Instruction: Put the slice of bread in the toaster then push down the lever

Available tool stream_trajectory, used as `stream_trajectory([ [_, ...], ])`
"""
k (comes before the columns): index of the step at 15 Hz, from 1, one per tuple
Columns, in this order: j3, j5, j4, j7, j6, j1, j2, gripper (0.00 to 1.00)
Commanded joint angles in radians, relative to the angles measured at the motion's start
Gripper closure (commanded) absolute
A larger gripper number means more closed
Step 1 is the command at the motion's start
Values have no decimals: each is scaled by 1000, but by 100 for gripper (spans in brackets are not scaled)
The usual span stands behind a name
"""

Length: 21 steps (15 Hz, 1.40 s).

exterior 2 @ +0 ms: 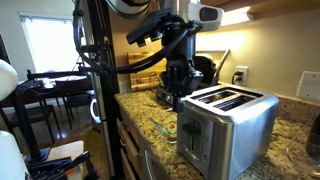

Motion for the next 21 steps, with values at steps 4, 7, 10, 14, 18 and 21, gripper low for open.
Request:
stream_trajectory([
  [4,-4,8,22,32,-1,14,32,97],
  [7,-2,8,26,40,0,15,44,97],
  [10,1,10,33,46,0,17,58,97],
  [14,-3,28,45,39,9,25,75,97],
  [18,-18,90,42,12,73,31,86,97],
  [21,-22,112,36,8,108,27,94,97],
])
